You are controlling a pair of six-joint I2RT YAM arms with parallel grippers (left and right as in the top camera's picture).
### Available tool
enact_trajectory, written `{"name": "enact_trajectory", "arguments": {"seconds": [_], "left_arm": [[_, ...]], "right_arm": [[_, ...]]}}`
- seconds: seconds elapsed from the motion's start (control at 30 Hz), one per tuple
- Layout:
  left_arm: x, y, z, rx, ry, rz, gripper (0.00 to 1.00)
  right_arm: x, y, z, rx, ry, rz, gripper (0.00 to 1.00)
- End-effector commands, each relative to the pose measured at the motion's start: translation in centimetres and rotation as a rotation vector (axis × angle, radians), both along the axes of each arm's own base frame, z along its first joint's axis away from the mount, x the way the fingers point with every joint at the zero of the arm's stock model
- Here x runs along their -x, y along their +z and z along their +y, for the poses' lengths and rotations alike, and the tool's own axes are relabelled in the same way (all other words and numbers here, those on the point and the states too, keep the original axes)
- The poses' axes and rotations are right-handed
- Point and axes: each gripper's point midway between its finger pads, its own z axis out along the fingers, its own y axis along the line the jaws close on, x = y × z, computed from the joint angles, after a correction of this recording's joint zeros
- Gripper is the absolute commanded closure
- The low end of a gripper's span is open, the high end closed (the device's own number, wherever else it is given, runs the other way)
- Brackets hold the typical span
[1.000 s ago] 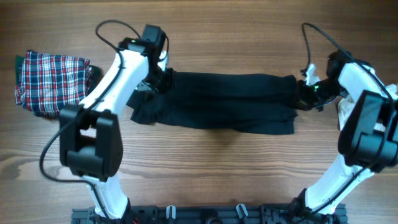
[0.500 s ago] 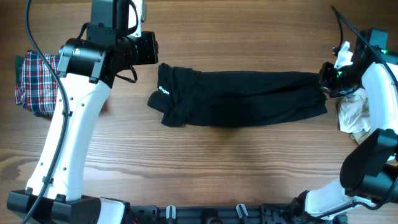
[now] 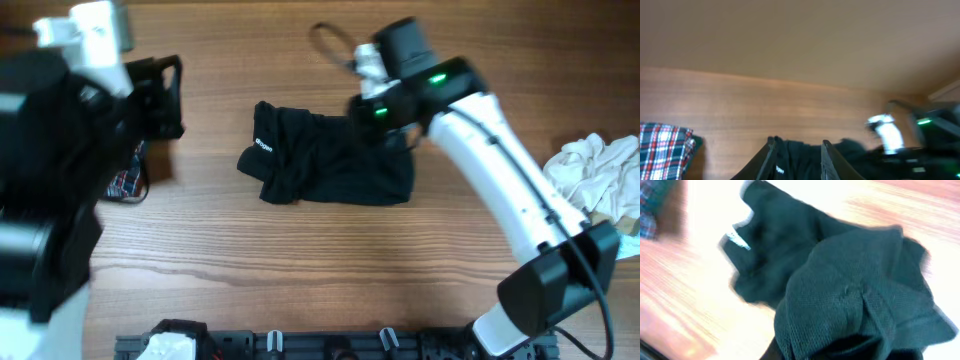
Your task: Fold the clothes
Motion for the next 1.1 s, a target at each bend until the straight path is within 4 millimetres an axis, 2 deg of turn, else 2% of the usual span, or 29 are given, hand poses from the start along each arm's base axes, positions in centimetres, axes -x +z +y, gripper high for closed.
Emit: {"name": "enact_trajectory", "arguments": {"seconds": [0.0,0.03,0.1,0.13,0.2,0.33,0.37,0.4,0.43,0.5,0.53,0.57,0.6,0.63,0.67,0.73,0.77,0.8,0.9,0.97,1.0,1.07], "left_arm": [[2.2,1.7,0.7,0.006,0.019,-0.057,0.71],[2.6,1.8,0.7,0.005,0.018,-0.058,0.71],[2.9,1.3,0.8,0.003,0.019,-0.038,0.71],[2.9,1.0,0.8,0.001,0.018,-0.023,0.71],[2.6,-0.2,0.7,-0.005,0.018,0.028,0.71],[1.4,-3.5,0.6,-0.023,0.017,0.164,0.69],[0.7,-4.7,0.5,-0.028,0.017,0.209,0.66],[-0.1,-6.0,0.3,-0.033,0.013,0.26,0.65],[-0.9,-7.5,-0.2,-0.029,-0.005,0.319,0.65],[-2.1,-10.5,-1.3,-0.008,-0.053,0.439,0.66],[-2.7,-13.0,-2.1,0.002,-0.081,0.541,0.68],[-3.6,-17.1,-2.8,-0.013,-0.091,0.694,0.71],[-4.2,-19.5,-3.2,-0.024,-0.097,0.774,0.72],[-4.7,-21.5,-3.6,-0.034,-0.103,0.837,0.73],[-5.4,-24.4,-4.4,-0.045,-0.117,0.919,0.74],[-6.3,-29.4,-6.3,-0.041,-0.165,1.051,0.75],[-6.4,-32.6,-7.7,-0.033,-0.196,1.135,0.76],[-6.2,-34.5,-8.8,-0.02,-0.228,1.185,0.76],[-5.8,-38.2,-10.8,-0.025,-0.29,1.26,0.74],[-6.6,-39.9,-11.6,-0.038,-0.302,1.246,0.7],[-7.2,-40.7,-11.4,-0.067,-0.291,1.227,0.69],[-9.9,-42.3,-8.5,-0.231,-0.172,1.135,0.72]], "right_arm": [[1.9,-2.4,8.8,-0.084,0.016,0.048,0.96],[2.8,-4.1,11.5,-0.098,0.039,0.069,0.92],[4.5,-6.6,15.0,-0.121,0.127,0.104,0.61],[4.9,-8.0,15.4,-0.091,0.145,0.11,0.43],[4.1,-7.9,14.3,-0.058,0.116,0.087,0.38],[0.6,-3.4,9.6,-0.06,0.039,-0.016,0.31],[-0.4,-2.5,7.5,-0.059,-0.01,-0.015,0.3],[-1.2,-2.3,5.2,-0.056,-0.057,0.007,0.32],[-1.5,-2.6,3.7,-0.056,-0.07,0.038,0.33],[-1.5,-3.8,1.8,-0.028,-0.075,0.086,0.33],[-1.5,-4.6,0.9,-0.007,-0.096,0.115,0.38],[-1.4,-5.2,0.4,-0.001,-0.106,0.142,0.51],[-1.2,-5.5,0.4,0.003,-0.105,0.156,0.69],[-1.0,-5.8,0.4,0.003,-0.104,0.172,0.79],[-0.6,-6.5,0.7,0.0,-0.096,0.204,0.85],[0.4,-8.7,1.0,-0.015,-0.117,0.291,0.88],[1.0,-10.2,1.9,-0.056,-0.106,0.353,0.94],[1.7,-10.9,2.9,-0.104,-0.08,0.399,0.96],[3.1,-12.7,4.2,-0.131,-0.045,0.464,0.95],[3.9,-13.7,4.7,-0.11,-0.03,0.493,0.95],[4.5,-14.1,4.9,-0.097,-0.025,0.512,0.96],[6.0,-14.5,4.5,-0.059,-0.029,0.569,0.96]]}}
